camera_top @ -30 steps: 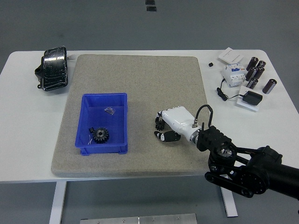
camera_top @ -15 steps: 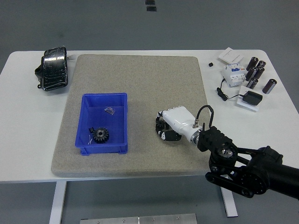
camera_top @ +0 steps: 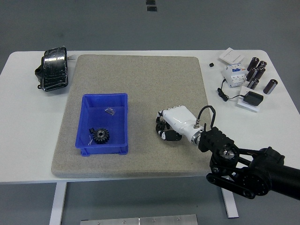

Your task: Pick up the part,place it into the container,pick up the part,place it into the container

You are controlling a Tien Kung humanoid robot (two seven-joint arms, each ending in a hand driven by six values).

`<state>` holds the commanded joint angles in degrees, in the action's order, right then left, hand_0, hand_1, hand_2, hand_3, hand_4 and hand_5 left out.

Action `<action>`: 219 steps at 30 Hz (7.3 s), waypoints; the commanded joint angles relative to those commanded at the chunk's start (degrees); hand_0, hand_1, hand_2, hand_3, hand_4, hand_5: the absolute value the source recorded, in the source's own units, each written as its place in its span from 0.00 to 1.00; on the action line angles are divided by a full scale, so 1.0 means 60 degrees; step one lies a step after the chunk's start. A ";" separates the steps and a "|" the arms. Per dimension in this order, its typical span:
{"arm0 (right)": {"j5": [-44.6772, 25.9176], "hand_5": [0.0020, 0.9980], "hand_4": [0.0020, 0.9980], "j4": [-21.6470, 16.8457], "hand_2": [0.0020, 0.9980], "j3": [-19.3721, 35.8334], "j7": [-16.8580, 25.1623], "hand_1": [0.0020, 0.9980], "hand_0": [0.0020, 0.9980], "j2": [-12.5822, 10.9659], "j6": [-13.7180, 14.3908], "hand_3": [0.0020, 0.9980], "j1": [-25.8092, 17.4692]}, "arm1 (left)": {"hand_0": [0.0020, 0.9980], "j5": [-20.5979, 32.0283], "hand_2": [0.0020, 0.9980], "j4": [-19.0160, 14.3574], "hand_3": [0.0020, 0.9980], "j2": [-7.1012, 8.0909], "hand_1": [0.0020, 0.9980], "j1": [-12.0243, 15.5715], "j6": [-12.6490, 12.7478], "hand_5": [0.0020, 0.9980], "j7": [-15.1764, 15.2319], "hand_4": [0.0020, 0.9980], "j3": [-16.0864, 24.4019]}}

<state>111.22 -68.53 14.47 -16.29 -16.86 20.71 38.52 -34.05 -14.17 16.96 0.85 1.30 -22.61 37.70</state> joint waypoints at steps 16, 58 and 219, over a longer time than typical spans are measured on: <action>0.0243 0.34 0.55 -0.1269 0.36 0.0536 -0.0015 0.36 0.25 0.0309 0.0544 0.51 0.0504 | 0.69 -0.0089 0.67 -0.0011 0.59 -0.0004 0.68 0.0012 -0.0001 0.26 -0.0043 0.74 0.0078; 0.0915 0.42 0.84 -0.2153 0.83 0.0762 -0.1398 0.58 0.32 -0.0627 -0.1723 0.86 -0.0046 | 0.69 -0.0090 0.67 -0.0010 0.59 -0.0013 0.68 0.0040 0.0009 0.26 -0.0043 0.74 0.0100; -0.6282 0.43 0.78 -0.1819 0.76 0.6401 0.3719 0.72 0.66 -0.0583 0.1284 0.73 -0.3715 | 0.69 0.0734 0.66 0.0057 0.61 0.0457 0.68 -0.0033 0.0165 0.25 0.0321 0.73 -0.0514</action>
<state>73.53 -79.45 52.88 6.03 -20.36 28.42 16.22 -29.65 -13.83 19.70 0.65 2.29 -20.69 34.62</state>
